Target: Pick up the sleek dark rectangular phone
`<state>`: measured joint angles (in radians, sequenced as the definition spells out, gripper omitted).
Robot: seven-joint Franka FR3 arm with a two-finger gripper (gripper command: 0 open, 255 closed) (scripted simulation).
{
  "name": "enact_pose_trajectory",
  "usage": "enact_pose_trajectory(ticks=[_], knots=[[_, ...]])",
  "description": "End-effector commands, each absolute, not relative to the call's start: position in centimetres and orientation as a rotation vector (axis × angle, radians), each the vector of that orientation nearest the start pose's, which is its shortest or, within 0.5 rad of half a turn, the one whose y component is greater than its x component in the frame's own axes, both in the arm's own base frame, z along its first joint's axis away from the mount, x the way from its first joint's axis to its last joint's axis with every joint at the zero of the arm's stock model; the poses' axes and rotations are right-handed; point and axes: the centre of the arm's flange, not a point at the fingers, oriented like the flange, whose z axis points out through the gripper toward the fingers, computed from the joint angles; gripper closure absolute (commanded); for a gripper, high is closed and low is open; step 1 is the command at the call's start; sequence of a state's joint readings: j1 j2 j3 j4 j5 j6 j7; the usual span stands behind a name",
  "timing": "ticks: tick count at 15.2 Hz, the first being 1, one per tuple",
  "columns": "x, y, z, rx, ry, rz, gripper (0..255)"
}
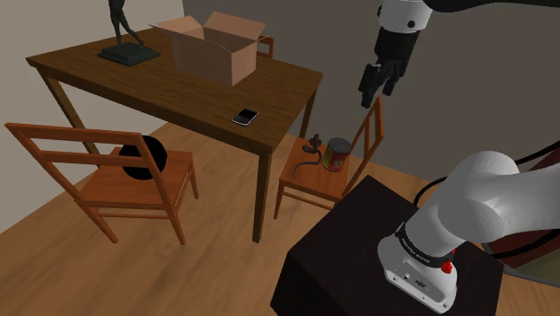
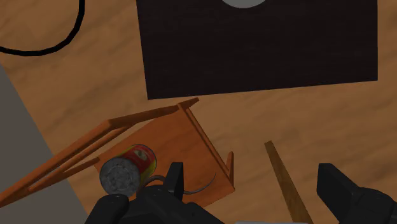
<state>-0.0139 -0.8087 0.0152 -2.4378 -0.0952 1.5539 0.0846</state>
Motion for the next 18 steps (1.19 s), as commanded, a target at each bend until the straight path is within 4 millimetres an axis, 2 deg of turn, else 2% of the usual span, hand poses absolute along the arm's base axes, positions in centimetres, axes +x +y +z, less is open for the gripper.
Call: enact_pose_trajectory(ticks=[1,10,18], knots=[[29.6,-0.9,55.8,-3.246,0.14,0.115,0],[38.4,3.9,50.4,-3.164,0.518,0.084,0],[47.0,6.4,45.9,-3.054,0.838,0.056,0]])
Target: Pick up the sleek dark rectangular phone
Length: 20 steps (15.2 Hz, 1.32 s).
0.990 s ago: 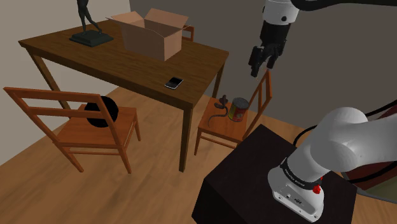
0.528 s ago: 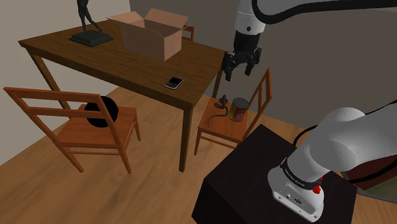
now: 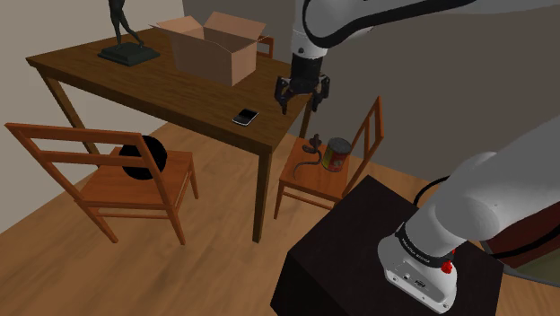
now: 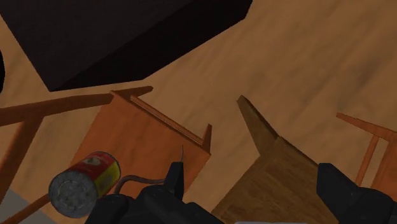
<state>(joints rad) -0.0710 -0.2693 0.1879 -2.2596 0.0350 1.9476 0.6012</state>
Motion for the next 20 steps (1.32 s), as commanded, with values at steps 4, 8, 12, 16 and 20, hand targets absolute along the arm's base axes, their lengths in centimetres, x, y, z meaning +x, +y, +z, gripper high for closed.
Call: enact_pose_trajectory(ticks=[4,8,12,16,20], knots=[[51.6,7.0,43.8,-2.987,0.991,0.042,0],[56.2,7.2,41.8,-2.913,1.14,0.028,0],[60.8,6.9,39.8,-2.831,1.284,0.014,0],[65.4,6.1,37.9,-2.742,1.422,0.001,0],[67.8,5.6,36.4,-2.692,1.493,-0.007,0]])
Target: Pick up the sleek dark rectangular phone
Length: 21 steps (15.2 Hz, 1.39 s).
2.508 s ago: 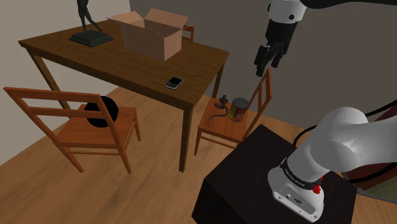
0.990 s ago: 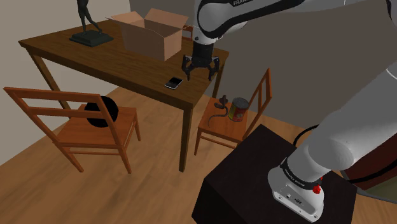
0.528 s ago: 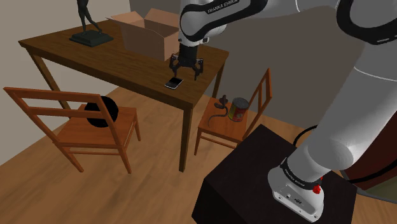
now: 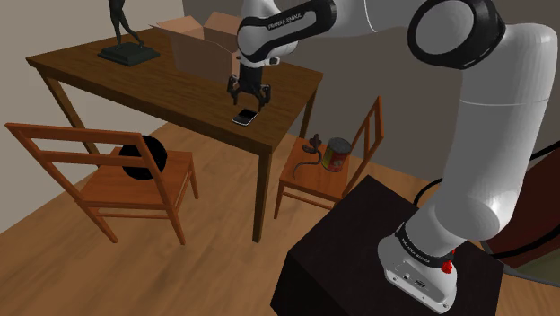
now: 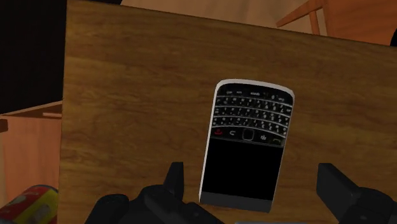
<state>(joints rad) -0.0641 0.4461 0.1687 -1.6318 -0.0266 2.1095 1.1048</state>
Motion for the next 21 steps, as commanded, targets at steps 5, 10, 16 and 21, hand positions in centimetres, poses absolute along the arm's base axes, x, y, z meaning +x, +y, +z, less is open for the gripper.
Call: enact_pose_trajectory(ticks=[5,10,16,21], knots=[[67.8,5.6,33.8,-2.692,1.493,-0.007,0],[67.8,5.6,33.0,-2.692,1.493,-0.007,255],[67.7,5.6,33.0,-2.692,1.493,-0.006,255],[67.8,5.6,34.5,-2.692,1.493,-0.007,255]])
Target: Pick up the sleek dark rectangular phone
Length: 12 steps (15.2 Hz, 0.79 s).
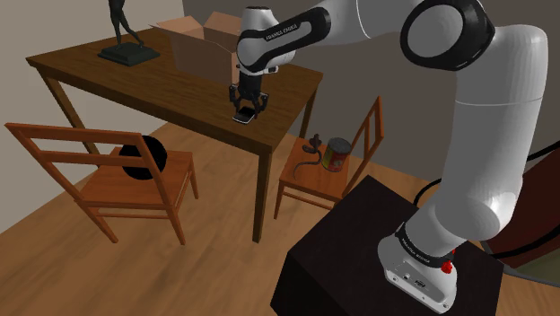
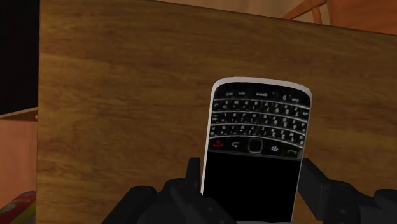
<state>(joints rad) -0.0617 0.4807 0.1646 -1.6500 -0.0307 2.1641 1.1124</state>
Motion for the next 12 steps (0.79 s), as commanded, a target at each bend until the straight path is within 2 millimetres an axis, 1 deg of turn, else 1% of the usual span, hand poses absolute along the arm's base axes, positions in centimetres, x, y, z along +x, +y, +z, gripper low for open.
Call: enact_pose_trajectory(ticks=[1,12], knots=[[67.8,5.6,35.0,-2.692,1.493,-0.007,255],[67.8,5.6,40.8,-2.692,1.493,-0.007,255]])
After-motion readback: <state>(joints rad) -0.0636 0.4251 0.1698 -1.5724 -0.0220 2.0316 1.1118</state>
